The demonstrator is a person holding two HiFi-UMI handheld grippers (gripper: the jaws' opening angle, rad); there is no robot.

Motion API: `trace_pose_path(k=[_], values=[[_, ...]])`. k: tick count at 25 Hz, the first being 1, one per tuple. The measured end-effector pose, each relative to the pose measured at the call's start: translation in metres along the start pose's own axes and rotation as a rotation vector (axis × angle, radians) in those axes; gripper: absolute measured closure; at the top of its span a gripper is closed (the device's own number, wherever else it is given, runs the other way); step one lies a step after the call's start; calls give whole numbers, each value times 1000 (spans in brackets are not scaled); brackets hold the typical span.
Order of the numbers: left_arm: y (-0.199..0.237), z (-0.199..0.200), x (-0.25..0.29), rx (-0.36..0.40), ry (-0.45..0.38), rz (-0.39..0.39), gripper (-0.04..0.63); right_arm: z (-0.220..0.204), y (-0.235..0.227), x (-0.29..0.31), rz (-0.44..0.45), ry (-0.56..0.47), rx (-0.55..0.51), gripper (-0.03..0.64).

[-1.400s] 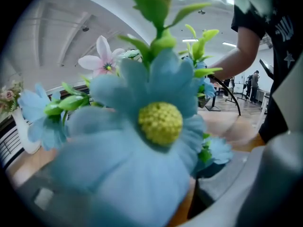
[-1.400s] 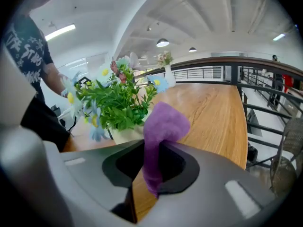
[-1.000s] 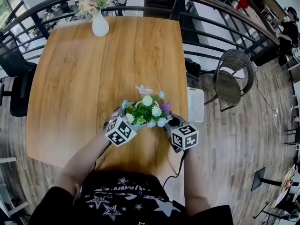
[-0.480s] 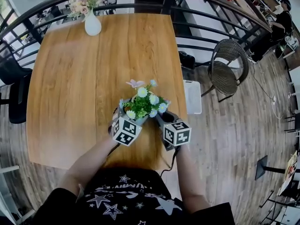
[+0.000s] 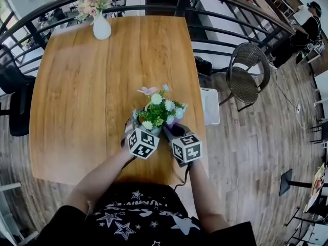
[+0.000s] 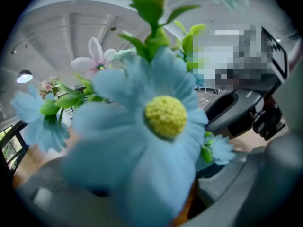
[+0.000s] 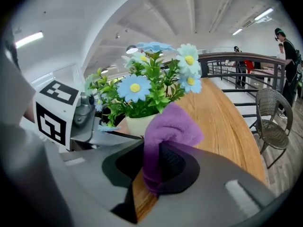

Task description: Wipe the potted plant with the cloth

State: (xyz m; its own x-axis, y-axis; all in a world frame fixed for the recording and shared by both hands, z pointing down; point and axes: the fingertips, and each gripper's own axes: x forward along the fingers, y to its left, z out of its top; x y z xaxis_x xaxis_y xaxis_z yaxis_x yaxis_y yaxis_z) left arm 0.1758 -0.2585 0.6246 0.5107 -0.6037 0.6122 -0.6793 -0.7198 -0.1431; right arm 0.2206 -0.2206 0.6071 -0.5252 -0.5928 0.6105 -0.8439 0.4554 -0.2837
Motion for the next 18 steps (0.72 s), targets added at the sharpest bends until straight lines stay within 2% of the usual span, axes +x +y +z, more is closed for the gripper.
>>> trace_pose_path(k=[4, 12, 18], values=[[-6, -2, -8, -35, -9, -49, 153, 0, -4, -1, -7, -10, 17, 535], [-23, -6, -18, -38, -18, -113, 153, 3, -20, -2, -37, -25, 42, 535], [-41, -10, -27, 7, -13, -176, 153, 4, -32, -7, -47, -20, -3, 535]])
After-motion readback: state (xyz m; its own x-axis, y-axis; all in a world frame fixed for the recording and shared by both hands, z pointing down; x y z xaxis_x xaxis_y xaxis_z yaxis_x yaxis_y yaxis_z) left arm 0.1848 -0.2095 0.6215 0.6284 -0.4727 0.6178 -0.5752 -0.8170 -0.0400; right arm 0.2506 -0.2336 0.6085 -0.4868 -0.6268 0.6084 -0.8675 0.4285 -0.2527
